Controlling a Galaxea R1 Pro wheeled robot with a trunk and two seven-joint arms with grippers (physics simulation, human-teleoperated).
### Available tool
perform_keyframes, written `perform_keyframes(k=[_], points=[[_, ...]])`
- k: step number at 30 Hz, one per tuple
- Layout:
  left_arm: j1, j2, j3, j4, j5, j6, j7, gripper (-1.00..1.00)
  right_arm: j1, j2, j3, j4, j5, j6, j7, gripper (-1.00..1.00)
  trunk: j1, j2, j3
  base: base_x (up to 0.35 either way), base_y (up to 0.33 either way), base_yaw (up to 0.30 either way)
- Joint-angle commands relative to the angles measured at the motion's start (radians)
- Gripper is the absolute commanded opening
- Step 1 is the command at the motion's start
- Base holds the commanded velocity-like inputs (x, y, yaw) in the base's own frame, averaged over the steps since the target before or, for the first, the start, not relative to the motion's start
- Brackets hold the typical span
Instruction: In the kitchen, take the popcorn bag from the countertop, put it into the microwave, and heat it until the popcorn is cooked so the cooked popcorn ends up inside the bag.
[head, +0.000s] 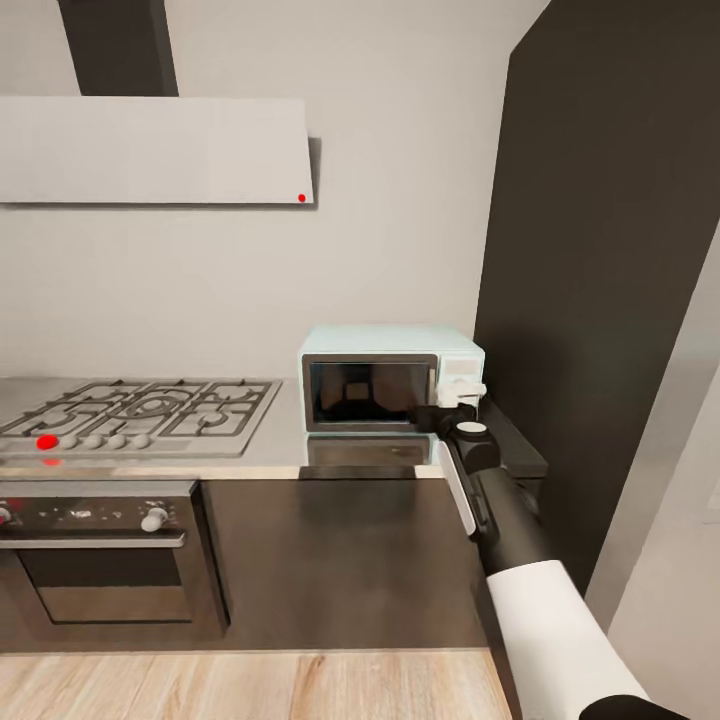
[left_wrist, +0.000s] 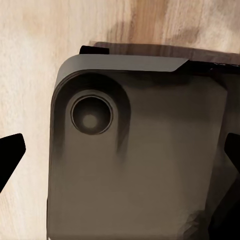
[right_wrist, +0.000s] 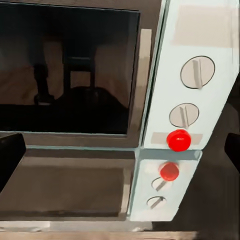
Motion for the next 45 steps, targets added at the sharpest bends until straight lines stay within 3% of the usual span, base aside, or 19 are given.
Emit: perform_keyframes(k=[1, 4, 7, 30, 45], points=[[0.0, 0.0, 0.0, 0.0, 0.01, -0.001, 0.0, 1.0, -0.001, 0.0, -0.01, 0.0, 0.009, 0.007, -0.015, 1.0, 0.0, -0.001, -0.001, 0.0, 0.0, 0.0], [0.0, 0.0, 0.001, 0.0, 0.01, -0.001, 0.0, 1.0, 0.0, 0.0, -0.033, 0.002, 0.007, 0.004, -0.09, 1.0, 0.0, -0.001, -0.001, 0.0, 0.0, 0.0], [0.0, 0.0, 0.001, 0.0, 0.01, -0.001, 0.0, 1.0, -0.001, 0.0, -0.036, 0.004, 0.003, 0.004, -0.112, 1.0, 0.0, -0.001, -0.001, 0.0, 0.0, 0.0], [0.0, 0.001, 0.001, 0.0, 0.011, -0.001, 0.0, 1.0, 0.0, 0.0, -0.032, 0.053, 0.007, 0.005, -0.114, 1.0, 0.0, -0.001, -0.001, 0.002, 0.0, 0.0], [0.0, 0.002, 0.001, 0.0, 0.011, 0.0, 0.0, 1.0, 0.0, 0.0, -0.031, 0.055, 0.007, 0.004, -0.081, 1.0, 0.0, -0.001, -0.001, 0.18, 0.0, 0.0]])
